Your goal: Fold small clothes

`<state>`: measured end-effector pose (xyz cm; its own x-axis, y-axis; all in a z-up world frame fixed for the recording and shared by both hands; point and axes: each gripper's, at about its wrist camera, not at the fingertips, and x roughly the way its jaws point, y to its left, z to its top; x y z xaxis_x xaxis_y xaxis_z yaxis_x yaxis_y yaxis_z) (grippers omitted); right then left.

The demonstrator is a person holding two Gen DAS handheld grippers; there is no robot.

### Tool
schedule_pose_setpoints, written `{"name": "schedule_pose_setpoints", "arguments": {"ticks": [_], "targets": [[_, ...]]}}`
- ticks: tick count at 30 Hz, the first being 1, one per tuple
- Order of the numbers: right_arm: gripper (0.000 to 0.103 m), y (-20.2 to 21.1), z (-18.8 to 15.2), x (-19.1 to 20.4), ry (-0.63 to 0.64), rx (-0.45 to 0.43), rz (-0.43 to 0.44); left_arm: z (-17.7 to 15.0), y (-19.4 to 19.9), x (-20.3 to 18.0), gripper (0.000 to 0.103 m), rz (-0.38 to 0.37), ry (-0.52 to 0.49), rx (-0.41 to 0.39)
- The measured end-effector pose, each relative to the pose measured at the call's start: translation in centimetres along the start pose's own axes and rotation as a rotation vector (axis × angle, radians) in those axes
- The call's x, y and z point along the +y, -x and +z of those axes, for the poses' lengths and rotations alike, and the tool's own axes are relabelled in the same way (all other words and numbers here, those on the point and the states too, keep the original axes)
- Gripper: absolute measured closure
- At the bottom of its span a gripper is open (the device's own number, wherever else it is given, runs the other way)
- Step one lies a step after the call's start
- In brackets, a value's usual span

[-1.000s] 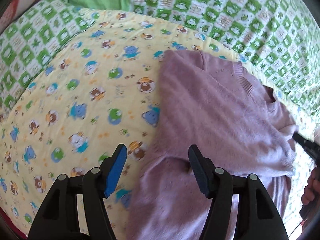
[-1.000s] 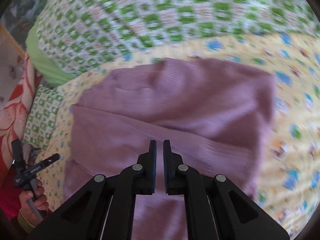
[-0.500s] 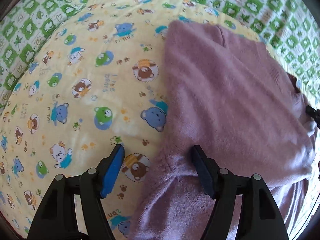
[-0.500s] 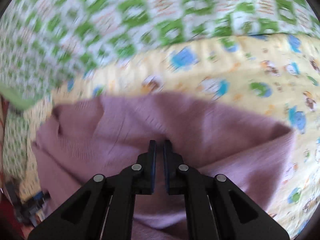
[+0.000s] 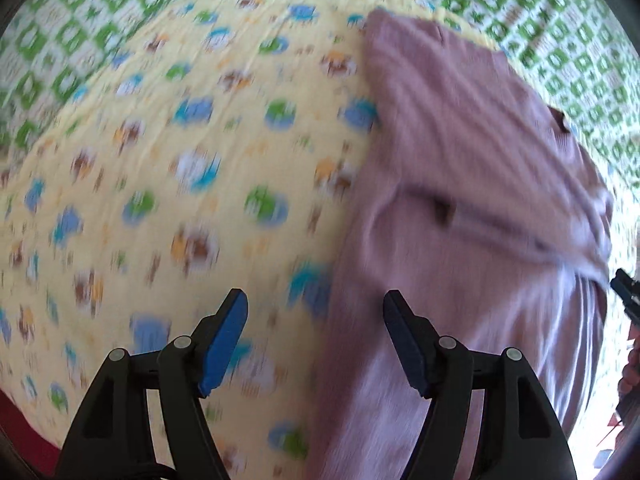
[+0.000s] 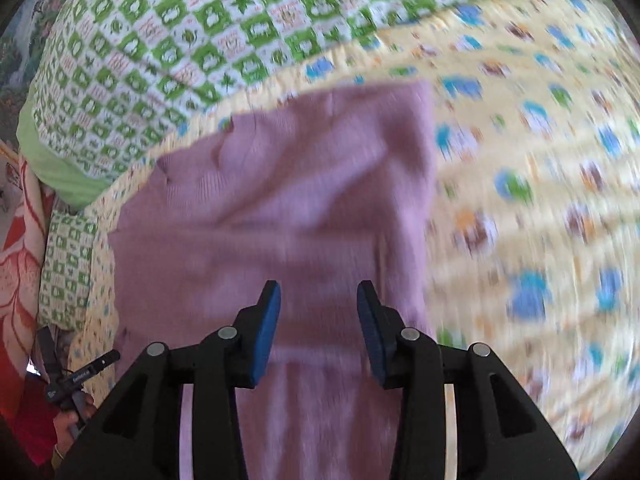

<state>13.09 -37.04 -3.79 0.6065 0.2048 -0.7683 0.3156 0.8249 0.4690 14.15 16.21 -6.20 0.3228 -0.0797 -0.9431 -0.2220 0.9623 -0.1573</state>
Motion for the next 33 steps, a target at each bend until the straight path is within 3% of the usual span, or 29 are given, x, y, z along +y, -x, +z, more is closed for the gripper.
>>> {"name": "schedule_pose_setpoints", "arguments": {"ticks": [8,19,26,33], "targets": [[0.062,4.0,-9.4,-1.3,-0.045,0.049,-0.019,-8.3,1.7,2.5,0.030,-0.067,-0.014,0.072],[0.062,9.2,-20.5,-3.2,-0.116,0.078,0.060,-16.0,4.3,4.6,0.025,-0.137,-0.077,0.124],[0.062,10.0,-25.6,-3.7,-0.132,0.133,0.094,-19.5,4.8,4.8,0.021,-0.160,-0.113,0.149],[0.062,9.8,-28.5,-4.3,-0.179,0.143,0.190,-22.6,4.3,3.2,0.020,-0.166,-0.164,0.137]]}}
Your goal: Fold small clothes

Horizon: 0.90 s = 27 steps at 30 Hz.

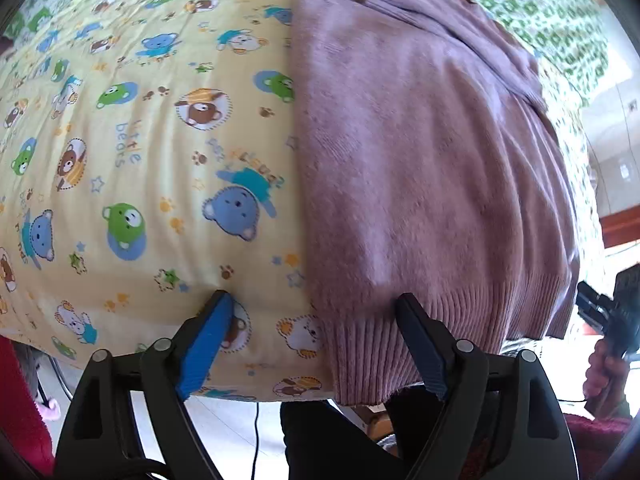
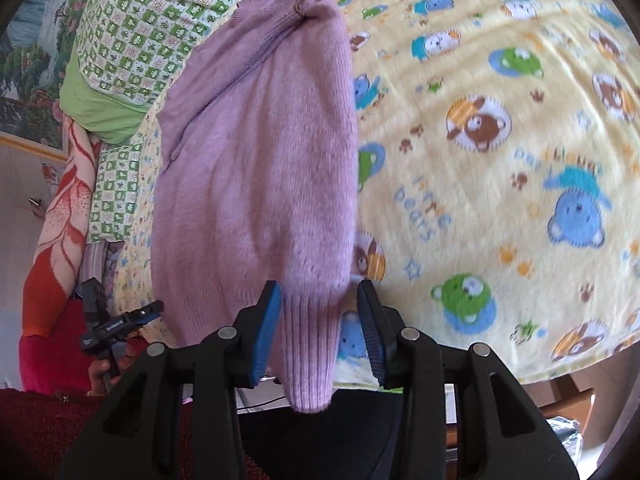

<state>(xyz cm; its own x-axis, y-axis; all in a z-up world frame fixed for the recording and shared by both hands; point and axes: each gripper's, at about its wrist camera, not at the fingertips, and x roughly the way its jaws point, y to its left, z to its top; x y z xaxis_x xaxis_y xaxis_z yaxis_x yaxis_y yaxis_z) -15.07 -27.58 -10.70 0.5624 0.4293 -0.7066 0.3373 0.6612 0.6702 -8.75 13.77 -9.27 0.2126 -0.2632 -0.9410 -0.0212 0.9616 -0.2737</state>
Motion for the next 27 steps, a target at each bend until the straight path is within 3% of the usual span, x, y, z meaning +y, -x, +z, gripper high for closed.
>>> {"name": "schedule_pose_setpoints", "arguments": {"ticks": [6,9,12,14,16,20,27], "targets": [[0.062,-1.4,-0.3,-0.3,-0.047,0.002,0.115,1.5,-1.2,-2.7,0.019,-0.019,-0.016,-0.001],[0.062,-2.0,-0.2,0.0,-0.055,-0.001,0.141,2.3,-1.6,-4.1,0.026,-0.039,-0.032,-0.009],[0.062,-2.3,-0.1,0.1,-0.060,0.004,0.165,2.5,-1.7,-4.9,0.049,-0.004,-0.056,-0.025],[0.065,-2.2,0.0,0.1,-0.048,0.011,0.172,2.6,-1.6,-5.1,0.078,-0.004,-0.071,-0.031],[0.089,-2.1,-0.2,0.1,-0.020,0.026,0.147,2.1,-0.8,-3.2,0.091,-0.060,-0.053,-0.020],[0.096,-0.8,-0.5,-1.0,-0.011,0.003,0.122,1.6,-0.1,-2.7,0.095,-0.088,-0.046,-0.040],[0.096,1.0,0.2,-0.9,0.005,-0.044,0.139,2.1,2.4,-2.8,0.097,-0.154,-0.044,-0.119]]}}
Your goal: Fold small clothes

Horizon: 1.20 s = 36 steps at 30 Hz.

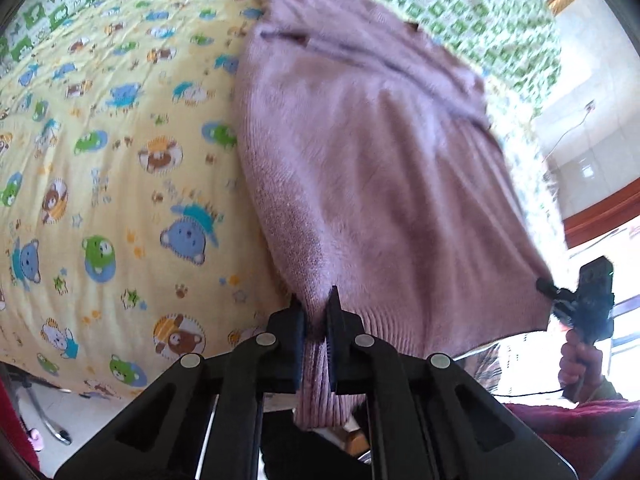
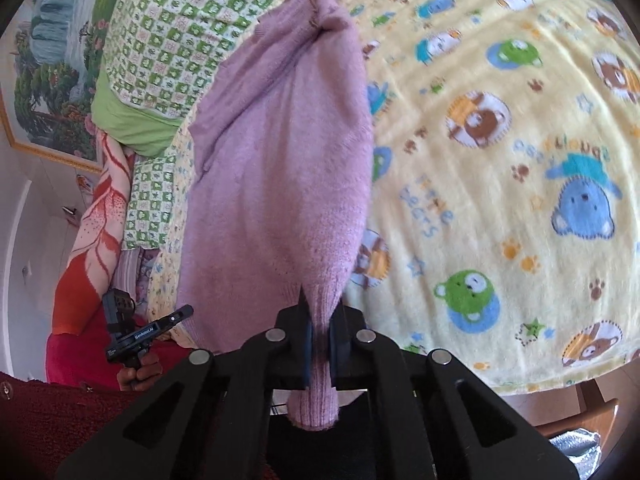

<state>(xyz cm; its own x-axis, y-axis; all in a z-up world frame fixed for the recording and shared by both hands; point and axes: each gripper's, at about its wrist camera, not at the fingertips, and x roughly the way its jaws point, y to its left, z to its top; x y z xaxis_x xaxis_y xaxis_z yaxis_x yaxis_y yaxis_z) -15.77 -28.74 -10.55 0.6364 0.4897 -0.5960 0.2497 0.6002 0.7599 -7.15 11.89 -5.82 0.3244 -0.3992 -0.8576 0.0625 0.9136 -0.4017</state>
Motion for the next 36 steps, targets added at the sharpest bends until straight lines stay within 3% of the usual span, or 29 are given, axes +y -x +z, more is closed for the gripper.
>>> {"name": "schedule_pose_setpoints", "arguments": {"ticks": [8,14,24,36], "targets": [[0.096,0.4,1.3,1.0,0.008,0.005,0.063,1.6,0.8,0.2,0.097,-0.019,0.023,-0.023],[0.096,0.5,4.9,3.8,0.054,-0.041,0.117,6.8,2.4,-1.1,0.097,-0.039,0.023,-0.128],[0.096,-1.2,15.5,7.4,0.101,-0.181,0.146,18.8,3.1,-2.1,0.097,-0.011,0.051,-0.305],[0.096,-6.0,29.1,8.8,0.105,-0.237,0.059,31.5,-2.4,-3.0,0.097,0.057,0.068,-0.319]]}}
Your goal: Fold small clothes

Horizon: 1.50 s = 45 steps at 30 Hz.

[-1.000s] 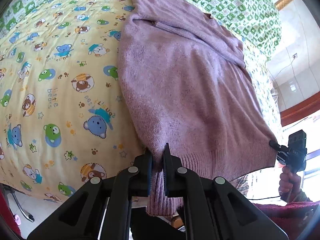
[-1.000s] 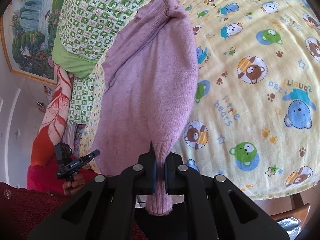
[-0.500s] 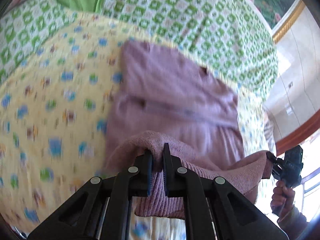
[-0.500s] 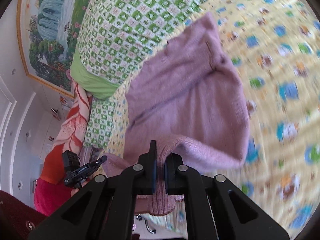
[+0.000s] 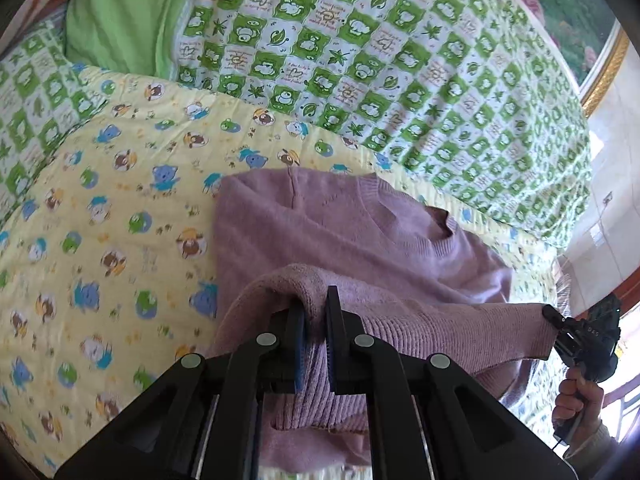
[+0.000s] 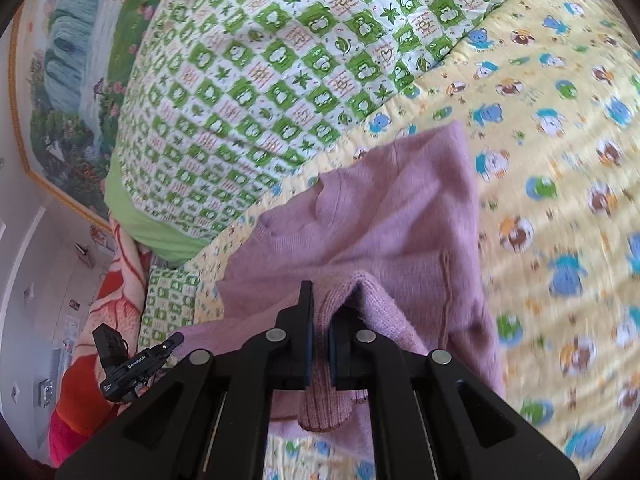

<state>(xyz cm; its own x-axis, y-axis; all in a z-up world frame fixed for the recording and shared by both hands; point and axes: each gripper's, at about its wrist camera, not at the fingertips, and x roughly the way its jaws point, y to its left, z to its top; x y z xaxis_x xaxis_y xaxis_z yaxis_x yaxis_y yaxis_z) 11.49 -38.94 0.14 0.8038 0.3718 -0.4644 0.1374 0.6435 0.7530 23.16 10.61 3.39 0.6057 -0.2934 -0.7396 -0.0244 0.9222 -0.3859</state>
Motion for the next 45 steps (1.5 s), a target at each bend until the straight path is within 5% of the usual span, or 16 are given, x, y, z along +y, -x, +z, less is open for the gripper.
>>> {"name": "schedule_pose_setpoints", "arguments": {"ticks": [15,23,28,30,35,40,45], "targets": [[0.094,-8.7,7.4,-4.9,-0.072,0.054,-0.080,5.7,-10.9,1.8,0.096,0.078,0.060,0.071],[0.092,-10.7,8.3,-6.3,-0.094,0.117,-0.109,5.9,-11.9,3.2,0.088,0.053,0.078,0.104],[0.082,-10.3,8.6,-6.0,-0.104,0.115,-0.103,6.1,-9.9,4.1,0.059,0.083,0.087,0.076],[0.070,-9.8,8.7,-6.0,-0.119,0.101,-0.099,6.1,-8.6,4.4,0.059,0.097,0.080,0.063],[0.060,-6.8,8.8,-5.6,-0.138,0.002,-0.096,4.6,-5.2,3.0,0.059,0.025,-0.001,0.064],[0.060,-3.8,6.9,-2.8,-0.020,-0.028,-0.029,-0.5,-4.1,-2.1,0.059,-0.127,-0.161,0.173],[0.064,-5.4,0.7,1.3,0.222,0.170,0.006,-4.4,-7.6,-5.5,0.059,-0.126,-0.240,0.283]]}}
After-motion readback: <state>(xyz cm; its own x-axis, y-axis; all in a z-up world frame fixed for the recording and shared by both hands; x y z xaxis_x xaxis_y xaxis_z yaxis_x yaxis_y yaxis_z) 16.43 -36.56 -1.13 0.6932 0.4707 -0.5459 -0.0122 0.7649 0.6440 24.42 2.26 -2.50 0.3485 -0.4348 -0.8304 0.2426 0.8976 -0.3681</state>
